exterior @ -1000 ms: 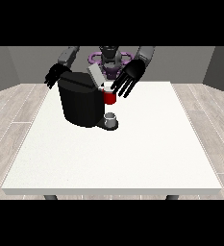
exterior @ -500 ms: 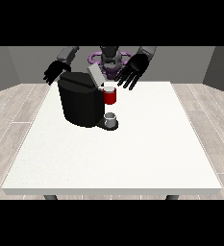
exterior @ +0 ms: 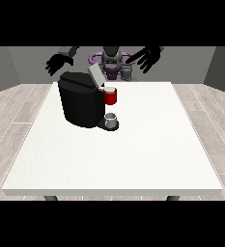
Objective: Insert the coffee pod into the coffee machine and close the lid
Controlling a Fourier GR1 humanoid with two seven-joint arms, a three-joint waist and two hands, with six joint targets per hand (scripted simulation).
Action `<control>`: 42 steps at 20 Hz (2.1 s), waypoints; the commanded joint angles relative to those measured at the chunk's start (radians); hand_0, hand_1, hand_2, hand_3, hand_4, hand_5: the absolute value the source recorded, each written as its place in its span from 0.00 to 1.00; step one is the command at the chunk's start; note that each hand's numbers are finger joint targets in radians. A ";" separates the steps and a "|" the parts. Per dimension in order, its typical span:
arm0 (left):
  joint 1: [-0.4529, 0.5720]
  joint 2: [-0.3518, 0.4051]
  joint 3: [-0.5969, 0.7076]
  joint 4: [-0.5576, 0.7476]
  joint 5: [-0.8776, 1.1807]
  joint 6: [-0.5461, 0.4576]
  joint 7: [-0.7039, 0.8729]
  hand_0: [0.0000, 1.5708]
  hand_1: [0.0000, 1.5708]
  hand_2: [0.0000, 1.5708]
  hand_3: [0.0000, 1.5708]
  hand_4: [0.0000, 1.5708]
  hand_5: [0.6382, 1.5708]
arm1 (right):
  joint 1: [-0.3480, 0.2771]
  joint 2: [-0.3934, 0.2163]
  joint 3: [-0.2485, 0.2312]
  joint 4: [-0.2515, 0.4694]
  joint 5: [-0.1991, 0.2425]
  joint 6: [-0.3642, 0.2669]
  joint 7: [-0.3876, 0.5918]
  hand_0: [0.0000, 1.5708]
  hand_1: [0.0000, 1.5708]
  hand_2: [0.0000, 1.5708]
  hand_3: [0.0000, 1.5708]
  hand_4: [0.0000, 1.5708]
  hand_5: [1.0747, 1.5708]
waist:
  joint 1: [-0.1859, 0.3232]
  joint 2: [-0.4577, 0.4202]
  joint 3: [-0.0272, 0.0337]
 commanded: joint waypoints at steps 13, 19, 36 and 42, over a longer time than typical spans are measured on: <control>0.332 -0.231 0.102 -0.066 0.239 -0.023 -0.061 0.00 0.00 0.00 0.00 0.00 1.00 | -0.061 -0.067 0.049 -0.117 -0.002 0.078 0.154 0.00 0.00 0.00 0.00 0.00 1.00 | 0.206 -0.207 0.0008; 0.398 -0.274 0.079 -0.164 0.304 -0.084 -0.055 0.00 0.00 0.00 0.00 0.04 1.00 | -0.104 -0.167 0.015 -0.069 -0.006 0.177 0.139 0.00 0.00 0.00 0.00 0.09 1.00 | 0.283 -0.189 0.0013; 0.540 -0.256 0.003 -0.524 0.495 -0.062 0.094 0.00 0.00 0.00 0.00 0.00 1.00 | -0.278 -0.096 0.009 0.112 0.004 0.179 0.097 0.00 0.00 0.00 0.00 0.00 1.00 | 0.292 -0.012 0.0012; 0.688 -0.238 -0.063 -0.638 0.498 -0.066 0.075 0.00 0.00 0.00 0.00 0.00 1.00 | -0.360 -0.113 -0.019 0.187 0.007 0.179 0.105 0.00 0.00 0.00 0.00 0.00 1.00 | 0.291 0.010 0.0011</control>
